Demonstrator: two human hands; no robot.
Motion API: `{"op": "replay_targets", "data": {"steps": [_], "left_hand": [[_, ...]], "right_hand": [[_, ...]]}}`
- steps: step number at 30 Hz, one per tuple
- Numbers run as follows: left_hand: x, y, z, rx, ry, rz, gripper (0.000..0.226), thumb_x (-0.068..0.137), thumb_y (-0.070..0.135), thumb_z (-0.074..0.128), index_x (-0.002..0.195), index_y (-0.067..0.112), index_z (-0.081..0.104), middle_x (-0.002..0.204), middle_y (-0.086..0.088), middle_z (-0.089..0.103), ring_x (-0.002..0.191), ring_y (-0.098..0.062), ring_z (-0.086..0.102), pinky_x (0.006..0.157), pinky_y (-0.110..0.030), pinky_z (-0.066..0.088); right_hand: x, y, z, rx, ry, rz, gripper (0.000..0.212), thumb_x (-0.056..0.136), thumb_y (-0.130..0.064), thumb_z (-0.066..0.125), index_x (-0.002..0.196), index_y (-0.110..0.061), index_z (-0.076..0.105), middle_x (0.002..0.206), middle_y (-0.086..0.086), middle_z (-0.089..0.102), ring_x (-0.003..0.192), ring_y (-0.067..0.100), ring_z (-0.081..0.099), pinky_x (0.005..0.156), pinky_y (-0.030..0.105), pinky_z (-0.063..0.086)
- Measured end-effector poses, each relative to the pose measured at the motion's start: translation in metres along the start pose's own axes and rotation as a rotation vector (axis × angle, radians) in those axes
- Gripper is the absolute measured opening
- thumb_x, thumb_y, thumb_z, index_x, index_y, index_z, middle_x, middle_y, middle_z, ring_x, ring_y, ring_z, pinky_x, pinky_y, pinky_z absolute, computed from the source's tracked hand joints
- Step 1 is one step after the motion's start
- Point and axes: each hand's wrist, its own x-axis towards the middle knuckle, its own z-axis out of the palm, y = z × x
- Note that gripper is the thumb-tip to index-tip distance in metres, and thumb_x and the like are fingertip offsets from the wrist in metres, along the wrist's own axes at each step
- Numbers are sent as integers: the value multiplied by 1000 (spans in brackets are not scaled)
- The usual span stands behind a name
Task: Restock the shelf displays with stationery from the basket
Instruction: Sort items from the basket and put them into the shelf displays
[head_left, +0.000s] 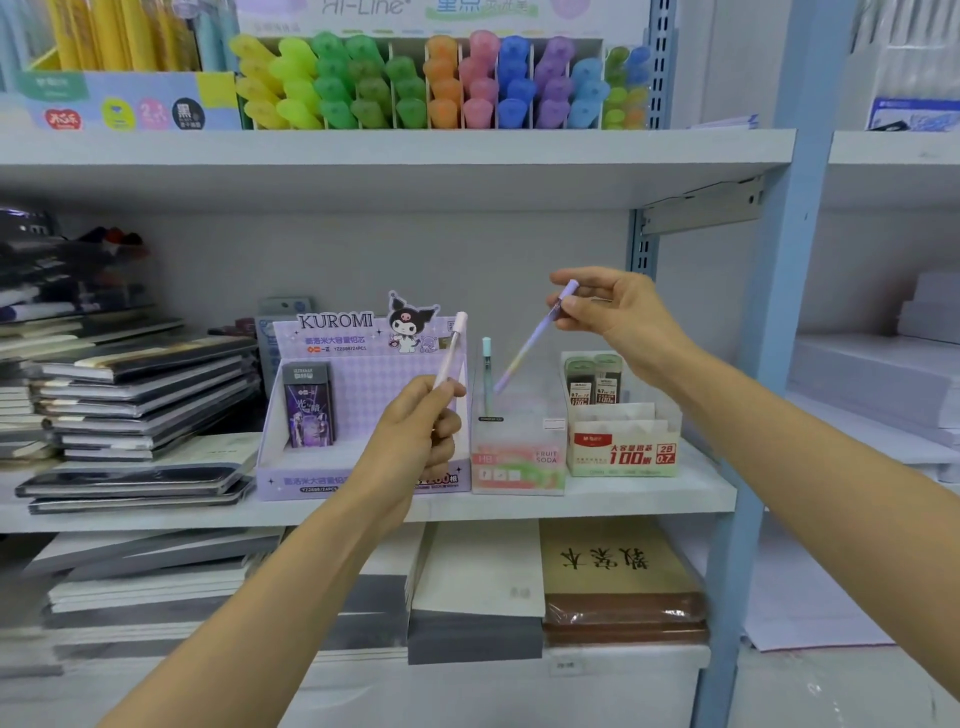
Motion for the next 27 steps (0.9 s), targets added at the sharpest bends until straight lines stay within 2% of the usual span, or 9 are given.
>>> {"op": "replay_targets", "data": {"steps": [4,9,12,15,23,27], "left_hand": [[1,-1,0,72,35,50,26,102,23,48,97,24,73,76,3,46,54,-8,38,42,-17,31],[3,-4,0,91,31,31,25,102,21,48,107,17,72,84,-1,49,56,-9,43,44,-19,35],[2,-5,0,85,18,4,26,102,21,48,109,14,72,85,-1,54,57,-9,46,43,-19,37],[0,-6,0,82,17,3,25,102,21,48,109,15,71,88,-1,57,59,-11,48,44,-20,38],[0,-6,2,77,26,-4,26,102,21,47,108,17,71,87,1,58,59,-10,51,44,-19,39],[0,-6,3,81,29,-3,26,102,21,46,108,17,71,87,1,58,60,-11,50,45,-19,39]], "right_hand": [[9,10,15,-229,36,-31,27,92,5,56,118,-1,62,105,19,66,87,17,69,73,19,57],[17,28,38,-360,-44,-23,23,93,7,52,113,4,64,106,23,66,97,25,67,83,28,57],[19,33,40,-383,-69,-29,23,94,5,51,112,4,64,104,23,67,94,22,67,79,21,57],[21,34,37,-396,-100,-14,24,94,-4,57,116,0,64,103,20,69,92,24,68,77,16,56],[28,34,35,-428,-32,-76,27,92,-4,61,119,-1,65,103,18,70,89,24,70,74,13,55],[28,40,38,-453,-66,-91,25,91,-3,62,116,2,66,101,18,70,90,23,70,76,16,56]]}}
